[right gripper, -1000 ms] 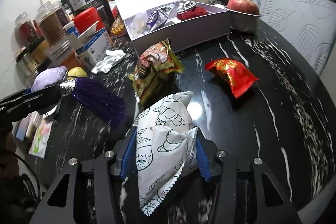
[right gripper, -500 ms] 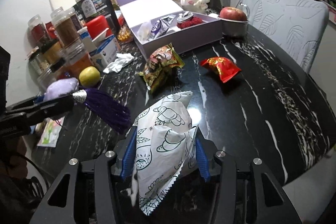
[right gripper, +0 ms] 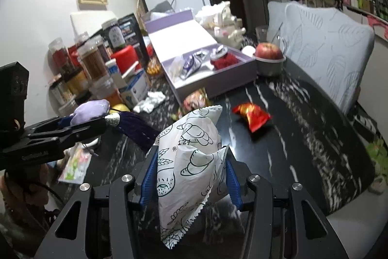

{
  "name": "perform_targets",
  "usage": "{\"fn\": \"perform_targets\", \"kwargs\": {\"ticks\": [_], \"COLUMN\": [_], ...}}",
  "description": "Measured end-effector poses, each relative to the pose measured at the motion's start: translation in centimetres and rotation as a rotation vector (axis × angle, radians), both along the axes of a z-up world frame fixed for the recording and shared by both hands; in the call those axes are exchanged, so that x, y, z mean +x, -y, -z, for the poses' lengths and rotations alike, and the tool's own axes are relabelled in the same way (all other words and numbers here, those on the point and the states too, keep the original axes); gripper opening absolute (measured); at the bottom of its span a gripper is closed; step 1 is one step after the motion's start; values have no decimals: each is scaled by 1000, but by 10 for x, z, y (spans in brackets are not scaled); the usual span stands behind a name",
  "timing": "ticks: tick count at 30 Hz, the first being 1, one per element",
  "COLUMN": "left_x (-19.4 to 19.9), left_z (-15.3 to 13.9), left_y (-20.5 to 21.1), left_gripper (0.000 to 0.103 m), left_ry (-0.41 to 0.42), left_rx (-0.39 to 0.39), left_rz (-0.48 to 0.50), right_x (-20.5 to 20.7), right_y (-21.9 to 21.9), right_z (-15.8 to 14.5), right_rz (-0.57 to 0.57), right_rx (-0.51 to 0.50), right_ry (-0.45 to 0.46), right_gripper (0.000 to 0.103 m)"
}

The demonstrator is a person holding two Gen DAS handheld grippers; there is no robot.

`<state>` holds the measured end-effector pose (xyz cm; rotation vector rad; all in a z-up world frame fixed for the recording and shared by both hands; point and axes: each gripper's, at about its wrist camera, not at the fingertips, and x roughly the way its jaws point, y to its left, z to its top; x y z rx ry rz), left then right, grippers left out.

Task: Organize soft objects
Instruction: 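Lift the purple pouch and white patterned bag and carry both toward the lavender box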

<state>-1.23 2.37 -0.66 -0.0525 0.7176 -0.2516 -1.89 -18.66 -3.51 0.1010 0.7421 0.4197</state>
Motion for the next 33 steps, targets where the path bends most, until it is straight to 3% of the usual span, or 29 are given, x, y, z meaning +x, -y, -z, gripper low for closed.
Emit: {"fn": "perform_targets", "kwargs": {"ticks": [17, 33], "left_x": [61, 153], "left_z": [-68, -91], "left_y": [15, 27], "left_gripper": [70, 70], "left_ry": [197, 273], "left_rx": [29, 84], "left_rz": [34, 24], "right_x": [50, 134], "right_y": [5, 0], "right_z": [-69, -107], "right_rz": [-16, -29], "right_rx": [-12, -24], "right_ry": [141, 229], "right_gripper": [50, 50]}}
